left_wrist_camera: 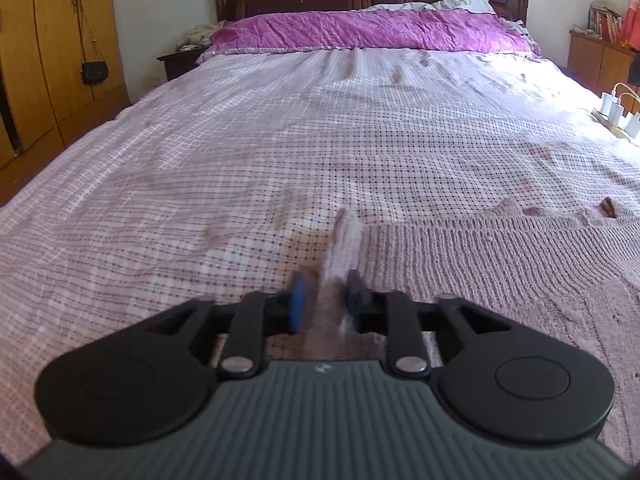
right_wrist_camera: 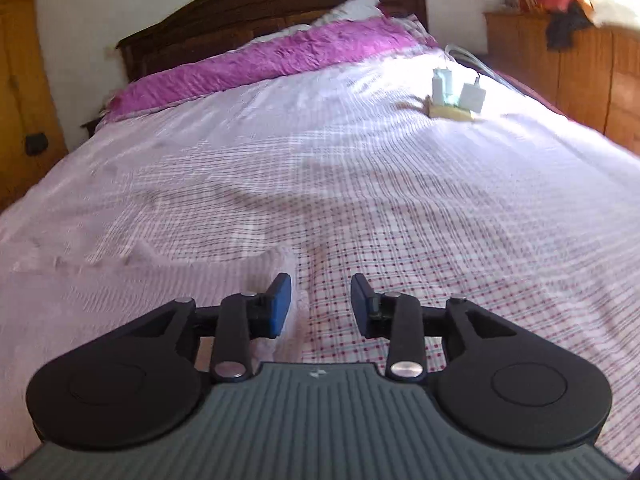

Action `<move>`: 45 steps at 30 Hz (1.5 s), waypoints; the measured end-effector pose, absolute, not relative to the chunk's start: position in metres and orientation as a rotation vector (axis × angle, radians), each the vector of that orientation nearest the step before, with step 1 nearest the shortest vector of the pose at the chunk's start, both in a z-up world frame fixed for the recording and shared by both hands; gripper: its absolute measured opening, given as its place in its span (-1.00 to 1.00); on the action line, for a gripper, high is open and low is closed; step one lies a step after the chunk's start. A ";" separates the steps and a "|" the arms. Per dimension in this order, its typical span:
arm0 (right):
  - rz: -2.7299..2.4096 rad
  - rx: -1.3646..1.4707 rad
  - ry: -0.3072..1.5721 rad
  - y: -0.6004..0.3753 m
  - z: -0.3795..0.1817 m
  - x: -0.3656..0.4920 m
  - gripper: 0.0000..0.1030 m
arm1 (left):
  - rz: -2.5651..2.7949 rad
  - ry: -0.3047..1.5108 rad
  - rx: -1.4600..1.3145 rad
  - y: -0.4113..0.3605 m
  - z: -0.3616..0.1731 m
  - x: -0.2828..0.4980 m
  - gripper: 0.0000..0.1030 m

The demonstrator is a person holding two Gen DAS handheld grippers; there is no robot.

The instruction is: Fold small clothes

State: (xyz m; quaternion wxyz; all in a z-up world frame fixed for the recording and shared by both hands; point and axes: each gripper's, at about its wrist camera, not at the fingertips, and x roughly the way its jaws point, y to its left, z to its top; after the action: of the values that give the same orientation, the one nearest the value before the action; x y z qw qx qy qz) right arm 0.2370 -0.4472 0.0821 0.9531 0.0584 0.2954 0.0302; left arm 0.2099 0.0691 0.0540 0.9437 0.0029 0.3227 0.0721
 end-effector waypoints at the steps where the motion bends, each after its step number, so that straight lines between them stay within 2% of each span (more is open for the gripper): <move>1: 0.076 0.112 0.587 -0.445 0.086 0.231 -0.18 | 0.150 0.656 0.012 0.069 0.057 0.207 -0.21; 7: 0.184 0.174 0.553 -0.437 0.097 0.196 0.00 | 0.122 0.671 0.010 0.070 0.071 0.179 -0.20; 12: 0.167 0.134 0.680 -0.429 0.063 0.204 0.10 | 0.127 0.703 -0.019 0.072 0.072 0.161 -0.16; 15: 0.180 0.280 0.675 -0.447 0.047 0.206 0.16 | 0.132 0.712 -0.032 0.073 0.074 0.150 -0.16; 20: 0.167 0.332 0.672 -0.457 0.054 0.195 0.23 | 0.119 0.731 -0.078 0.077 0.081 0.129 -0.15; 25: 0.161 0.367 0.670 -0.470 0.067 0.165 0.37 | 0.103 0.736 -0.099 0.072 0.087 0.107 -0.15; 30: 0.222 0.485 0.715 -0.487 0.068 0.141 0.40 | 0.108 0.758 -0.109 0.067 0.090 0.092 -0.14; 36: 0.271 0.497 0.728 -0.480 0.067 0.119 0.41 | 0.108 0.789 -0.145 0.066 0.087 0.077 -0.14; 40: 0.304 0.548 0.736 -0.477 0.053 0.119 0.42 | 0.118 0.806 -0.154 0.065 0.084 0.071 -0.14; 45: 0.391 0.748 0.728 -0.477 0.038 0.141 0.42 | 0.137 0.830 -0.136 0.061 0.078 0.066 -0.14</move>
State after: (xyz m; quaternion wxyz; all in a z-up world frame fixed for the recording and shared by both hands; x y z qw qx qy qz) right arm 0.1405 -0.4772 0.0384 0.8486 0.3552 0.3455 0.1855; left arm 0.0664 0.0605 0.0776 0.9106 -0.0658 0.4026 0.0664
